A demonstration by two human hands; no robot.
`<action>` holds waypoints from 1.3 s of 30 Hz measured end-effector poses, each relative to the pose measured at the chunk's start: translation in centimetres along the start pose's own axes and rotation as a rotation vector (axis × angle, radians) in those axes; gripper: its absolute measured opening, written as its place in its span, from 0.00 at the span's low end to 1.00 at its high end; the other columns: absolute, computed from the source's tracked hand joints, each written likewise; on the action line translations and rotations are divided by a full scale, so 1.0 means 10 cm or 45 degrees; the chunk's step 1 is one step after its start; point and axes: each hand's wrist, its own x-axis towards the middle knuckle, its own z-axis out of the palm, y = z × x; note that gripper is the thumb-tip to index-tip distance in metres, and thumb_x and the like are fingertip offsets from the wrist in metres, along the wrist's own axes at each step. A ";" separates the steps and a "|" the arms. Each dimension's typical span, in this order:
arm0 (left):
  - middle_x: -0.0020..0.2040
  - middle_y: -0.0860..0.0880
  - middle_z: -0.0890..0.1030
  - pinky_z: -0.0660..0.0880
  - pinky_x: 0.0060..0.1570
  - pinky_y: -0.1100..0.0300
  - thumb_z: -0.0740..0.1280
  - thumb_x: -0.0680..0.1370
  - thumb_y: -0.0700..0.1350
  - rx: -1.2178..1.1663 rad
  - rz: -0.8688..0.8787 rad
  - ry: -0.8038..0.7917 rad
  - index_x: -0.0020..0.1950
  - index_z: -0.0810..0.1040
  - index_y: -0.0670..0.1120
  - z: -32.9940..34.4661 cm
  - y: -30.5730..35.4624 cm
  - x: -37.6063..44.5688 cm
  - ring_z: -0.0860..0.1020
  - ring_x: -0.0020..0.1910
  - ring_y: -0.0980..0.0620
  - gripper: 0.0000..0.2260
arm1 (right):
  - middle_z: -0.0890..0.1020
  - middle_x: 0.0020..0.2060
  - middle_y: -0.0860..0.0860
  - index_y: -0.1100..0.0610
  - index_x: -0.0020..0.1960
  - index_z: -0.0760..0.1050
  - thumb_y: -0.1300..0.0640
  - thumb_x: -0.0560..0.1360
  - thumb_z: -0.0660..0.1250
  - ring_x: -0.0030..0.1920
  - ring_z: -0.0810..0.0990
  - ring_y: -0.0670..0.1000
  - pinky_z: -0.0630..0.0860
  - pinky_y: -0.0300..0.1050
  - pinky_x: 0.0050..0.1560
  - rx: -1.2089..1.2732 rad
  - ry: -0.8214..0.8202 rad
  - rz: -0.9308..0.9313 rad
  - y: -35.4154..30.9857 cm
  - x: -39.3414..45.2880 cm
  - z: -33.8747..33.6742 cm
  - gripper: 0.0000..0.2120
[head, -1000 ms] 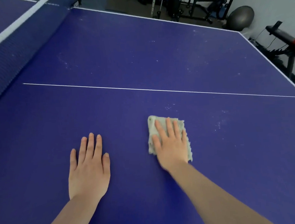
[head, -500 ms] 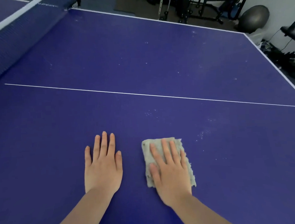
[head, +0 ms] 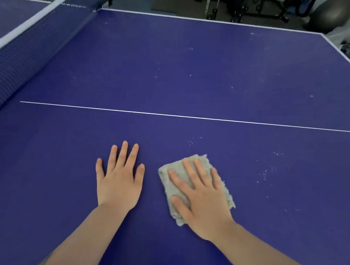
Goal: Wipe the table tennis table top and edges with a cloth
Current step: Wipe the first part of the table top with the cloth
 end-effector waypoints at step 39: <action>0.81 0.54 0.47 0.39 0.75 0.40 0.46 0.83 0.57 -0.141 -0.114 0.036 0.80 0.47 0.56 -0.07 -0.17 0.24 0.40 0.79 0.52 0.26 | 0.38 0.80 0.49 0.39 0.79 0.38 0.37 0.73 0.29 0.78 0.31 0.53 0.35 0.60 0.76 0.149 -0.051 0.211 -0.43 0.37 -0.10 0.34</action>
